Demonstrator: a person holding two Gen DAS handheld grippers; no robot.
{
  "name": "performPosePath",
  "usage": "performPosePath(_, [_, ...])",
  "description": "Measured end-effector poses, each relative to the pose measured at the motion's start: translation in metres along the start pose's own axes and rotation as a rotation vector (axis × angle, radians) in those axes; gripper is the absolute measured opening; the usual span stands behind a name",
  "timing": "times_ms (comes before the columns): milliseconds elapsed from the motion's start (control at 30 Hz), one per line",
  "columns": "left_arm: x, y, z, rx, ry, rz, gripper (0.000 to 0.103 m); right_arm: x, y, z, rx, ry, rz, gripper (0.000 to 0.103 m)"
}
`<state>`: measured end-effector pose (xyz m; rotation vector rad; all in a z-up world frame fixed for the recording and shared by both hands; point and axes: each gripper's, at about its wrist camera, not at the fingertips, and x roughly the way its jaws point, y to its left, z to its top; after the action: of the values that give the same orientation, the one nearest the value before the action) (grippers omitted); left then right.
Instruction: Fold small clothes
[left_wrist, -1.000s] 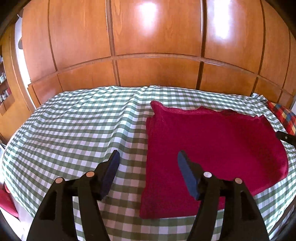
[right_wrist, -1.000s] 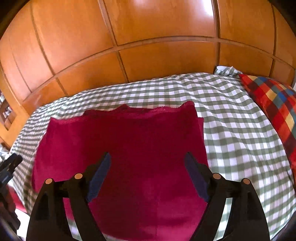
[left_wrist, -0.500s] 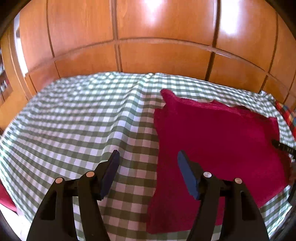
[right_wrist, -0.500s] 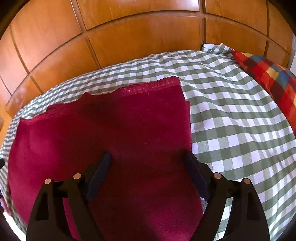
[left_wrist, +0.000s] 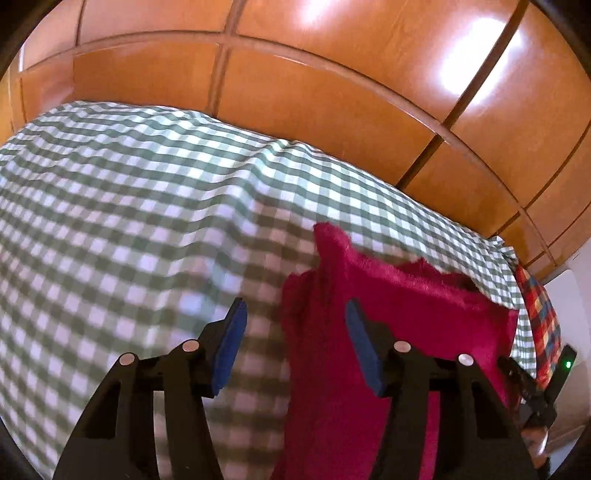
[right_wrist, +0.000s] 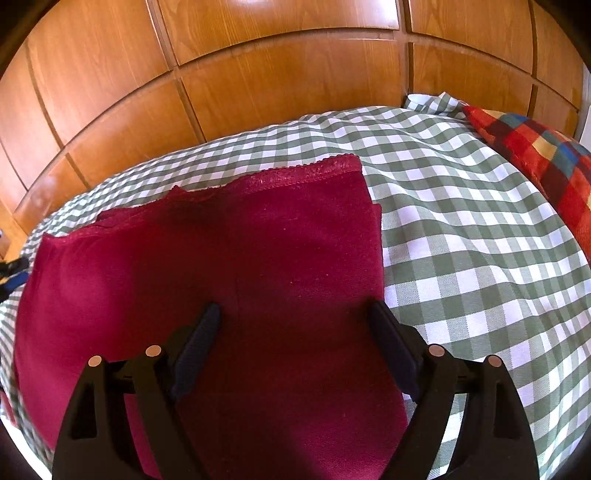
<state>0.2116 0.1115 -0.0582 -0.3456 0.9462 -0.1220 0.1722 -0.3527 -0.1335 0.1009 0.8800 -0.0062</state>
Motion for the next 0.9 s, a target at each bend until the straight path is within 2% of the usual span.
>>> performPosePath(33, [0.005, -0.002, 0.003, 0.001, 0.011, -0.014, 0.049, 0.0, 0.0, -0.001, 0.0, -0.002, 0.001, 0.083])
performPosePath(67, [0.016, -0.007, 0.005, 0.001, 0.03, -0.017, 0.027, 0.0, -0.001, -0.001, 0.002, -0.005, 0.002, 0.083])
performPosePath(100, [0.022, -0.01, 0.007, 0.008, 0.042, -0.01, 0.015, -0.001, 0.0, -0.002, 0.004, -0.008, 0.003, 0.083])
performPosePath(133, [0.024, -0.015, 0.007, 0.015, 0.035, 0.009, 0.013, -0.001, 0.0, -0.003, 0.006, -0.011, 0.003, 0.083])
performPosePath(167, [0.024, -0.02, 0.003, 0.025, -0.007, 0.063, 0.012, -0.001, 0.0, -0.003, 0.007, -0.015, 0.004, 0.083])
performPosePath(200, [0.025, -0.025, -0.002, 0.043, -0.037, 0.127, 0.012, 0.0, 0.001, -0.004, 0.008, -0.018, 0.005, 0.083])
performPosePath(300, [0.05, -0.025, -0.018, 0.072, -0.031, 0.253, 0.012, 0.001, 0.003, -0.003, 0.0, -0.018, -0.004, 0.084])
performPosePath(367, [0.052, -0.031, -0.02, 0.091, -0.058, 0.295, 0.016, 0.001, 0.002, -0.004, 0.004, -0.021, 0.0, 0.084])
performPosePath(467, [0.035, -0.033, -0.016, 0.048, -0.071, 0.303, 0.025, 0.001, 0.003, -0.004, 0.004, -0.021, -0.002, 0.084])
performPosePath(533, [0.011, -0.042, -0.018, 0.057, -0.119, 0.312, 0.03, 0.001, 0.001, -0.004, 0.004, -0.019, -0.004, 0.084])
performPosePath(633, [-0.025, -0.055, -0.025, 0.087, -0.188, 0.309, 0.027, 0.0, 0.003, -0.003, -0.001, -0.014, -0.012, 0.084])
performPosePath(733, [-0.049, -0.067, -0.041, 0.151, -0.239, 0.323, 0.03, 0.0, 0.005, 0.001, -0.011, 0.009, -0.023, 0.084])
performPosePath(900, [-0.067, -0.08, -0.06, 0.193, -0.246, 0.301, 0.034, -0.01, 0.006, 0.013, -0.017, 0.044, 0.001, 0.084])
